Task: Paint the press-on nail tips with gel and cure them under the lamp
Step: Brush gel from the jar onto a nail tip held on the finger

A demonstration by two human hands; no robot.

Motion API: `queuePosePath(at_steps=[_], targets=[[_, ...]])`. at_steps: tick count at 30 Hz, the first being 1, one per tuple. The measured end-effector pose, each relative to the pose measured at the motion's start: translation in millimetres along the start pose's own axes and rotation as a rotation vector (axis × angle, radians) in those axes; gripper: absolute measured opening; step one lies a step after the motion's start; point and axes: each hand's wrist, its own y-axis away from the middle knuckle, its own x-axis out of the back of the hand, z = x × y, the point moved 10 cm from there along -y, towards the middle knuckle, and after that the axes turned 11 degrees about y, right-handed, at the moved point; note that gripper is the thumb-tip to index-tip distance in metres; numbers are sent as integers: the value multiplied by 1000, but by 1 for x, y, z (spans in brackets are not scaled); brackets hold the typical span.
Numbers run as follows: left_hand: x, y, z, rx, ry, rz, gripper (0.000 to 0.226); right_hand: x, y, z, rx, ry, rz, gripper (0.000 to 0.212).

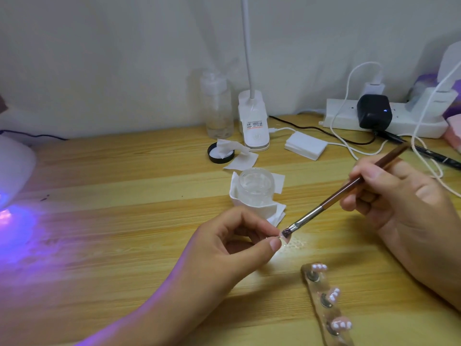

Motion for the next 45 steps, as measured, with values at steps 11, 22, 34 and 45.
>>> queuePosePath(at_steps=[11, 22, 34, 45], targets=[[-1, 1, 2, -22, -34, 11, 8, 12, -2, -5, 60, 78, 68, 23], [-6, 3, 0, 5, -46, -32, 14, 1, 1, -2, 22, 41, -12, 17], [-6, 3, -1, 9, -58, -31, 16, 14, -1, -2, 47, 22, 89, 14], [-5, 2, -3, 15, -52, -28, 17, -1, 2, -7, 66, 119, -23, 31]])
